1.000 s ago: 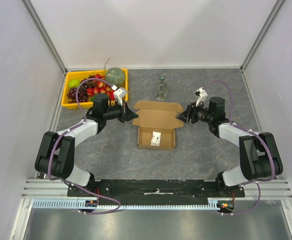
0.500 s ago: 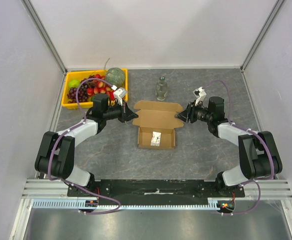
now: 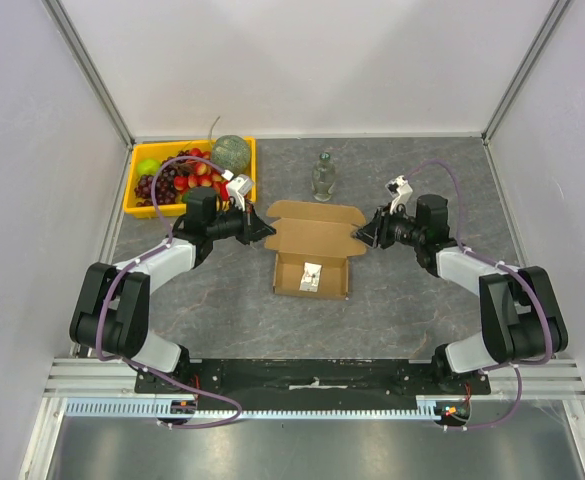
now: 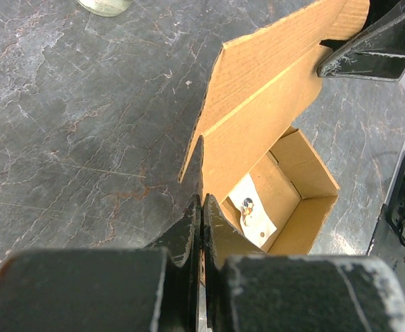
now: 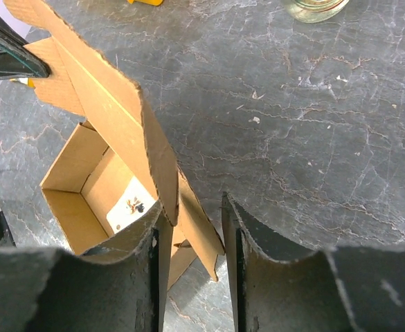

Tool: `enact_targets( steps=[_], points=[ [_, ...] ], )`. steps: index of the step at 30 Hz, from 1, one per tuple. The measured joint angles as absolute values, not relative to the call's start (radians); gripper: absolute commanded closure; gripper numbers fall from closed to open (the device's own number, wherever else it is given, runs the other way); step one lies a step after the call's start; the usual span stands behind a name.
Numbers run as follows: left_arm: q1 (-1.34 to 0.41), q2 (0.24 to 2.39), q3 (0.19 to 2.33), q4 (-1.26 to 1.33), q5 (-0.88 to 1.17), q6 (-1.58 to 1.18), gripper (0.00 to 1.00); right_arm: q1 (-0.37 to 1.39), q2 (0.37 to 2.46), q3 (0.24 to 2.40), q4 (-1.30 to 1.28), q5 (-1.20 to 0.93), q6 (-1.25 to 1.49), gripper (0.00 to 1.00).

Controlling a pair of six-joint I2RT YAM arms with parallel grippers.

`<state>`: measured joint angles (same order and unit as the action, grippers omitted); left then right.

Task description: Fold the paper box

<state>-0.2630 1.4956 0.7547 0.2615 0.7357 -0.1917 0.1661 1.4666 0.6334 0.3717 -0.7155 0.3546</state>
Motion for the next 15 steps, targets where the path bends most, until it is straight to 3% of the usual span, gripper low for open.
enact_targets(
  steps=[9,15],
  points=[
    [-0.258,1.496,0.755,0.259,0.734,-0.192,0.98,0.167,1.456,0.631,0.369,-0.709,0.358,0.79],
    [-0.258,1.496,0.755,0.258,0.731,-0.192,0.98,0.168,1.455,0.630,0.374,-0.728,0.372,0.84]
  ],
)
